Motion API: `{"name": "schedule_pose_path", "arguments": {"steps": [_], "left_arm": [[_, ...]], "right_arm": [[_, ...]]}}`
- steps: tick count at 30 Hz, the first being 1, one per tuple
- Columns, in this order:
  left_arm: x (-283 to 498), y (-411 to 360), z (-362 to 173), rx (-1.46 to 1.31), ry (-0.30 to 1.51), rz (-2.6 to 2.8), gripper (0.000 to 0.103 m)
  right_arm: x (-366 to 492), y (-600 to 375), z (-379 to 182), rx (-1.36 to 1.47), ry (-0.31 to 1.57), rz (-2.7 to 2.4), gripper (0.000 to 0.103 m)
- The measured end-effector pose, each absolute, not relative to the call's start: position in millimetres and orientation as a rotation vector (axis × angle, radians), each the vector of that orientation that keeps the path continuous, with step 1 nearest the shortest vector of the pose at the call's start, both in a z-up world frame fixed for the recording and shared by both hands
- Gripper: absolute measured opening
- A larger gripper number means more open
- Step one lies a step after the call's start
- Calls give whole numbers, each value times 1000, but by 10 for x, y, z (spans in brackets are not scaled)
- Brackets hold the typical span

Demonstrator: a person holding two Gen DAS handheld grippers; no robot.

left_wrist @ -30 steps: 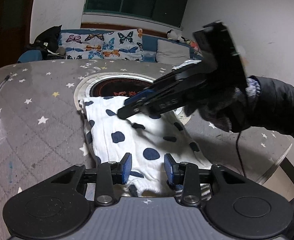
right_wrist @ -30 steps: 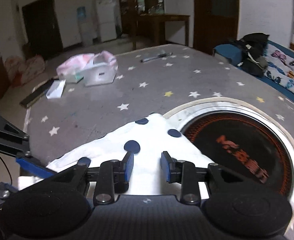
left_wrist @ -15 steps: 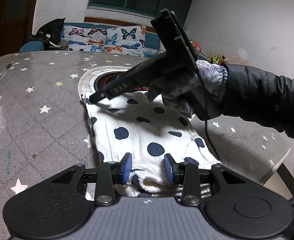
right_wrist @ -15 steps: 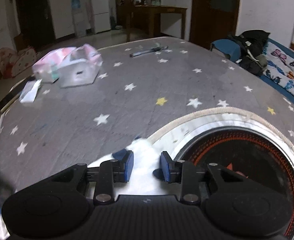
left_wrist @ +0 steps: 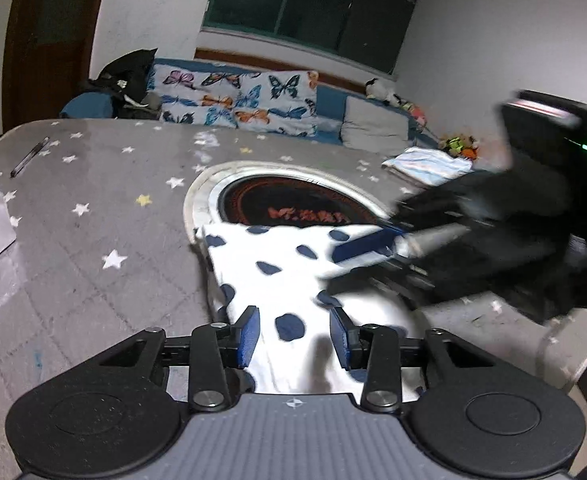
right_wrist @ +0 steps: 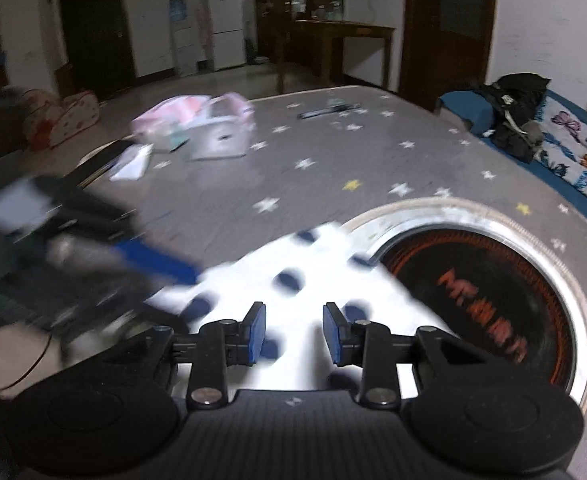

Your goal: Fold clothes

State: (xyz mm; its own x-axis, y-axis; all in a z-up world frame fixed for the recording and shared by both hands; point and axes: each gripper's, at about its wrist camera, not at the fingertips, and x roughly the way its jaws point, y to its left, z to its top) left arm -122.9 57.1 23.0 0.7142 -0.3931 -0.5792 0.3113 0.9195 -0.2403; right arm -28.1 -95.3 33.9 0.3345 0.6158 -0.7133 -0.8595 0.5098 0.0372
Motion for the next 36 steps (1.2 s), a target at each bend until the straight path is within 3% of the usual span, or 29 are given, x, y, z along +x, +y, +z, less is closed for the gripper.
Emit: {"name": "schedule_pose_path", "arguments": {"steps": [4, 10, 13, 17, 21, 36], "left_arm": [[-1241, 584, 157, -101, 686, -356, 35], [-1320, 604, 134, -99, 697, -333, 35], [-1444, 624, 218, -93, 678, -341, 41], [-1712, 695, 298, -78, 662, -361, 58], [-2002, 712, 312, -55, 652, -408, 70], [-2050, 409, -44, 151, 710, -365, 72]], "right_arm": [[-620, -1078, 316, -371, 748, 1049, 37], [-954, -1261, 205, -431, 751, 1034, 37], [-1013, -1343, 268, -419, 730, 1015, 38], [-1063, -1427, 409, -399, 686, 999, 39], [-1038, -1443, 433, -389, 670, 983, 46], [-992, -1424, 412, -382, 662, 956, 48]]}}
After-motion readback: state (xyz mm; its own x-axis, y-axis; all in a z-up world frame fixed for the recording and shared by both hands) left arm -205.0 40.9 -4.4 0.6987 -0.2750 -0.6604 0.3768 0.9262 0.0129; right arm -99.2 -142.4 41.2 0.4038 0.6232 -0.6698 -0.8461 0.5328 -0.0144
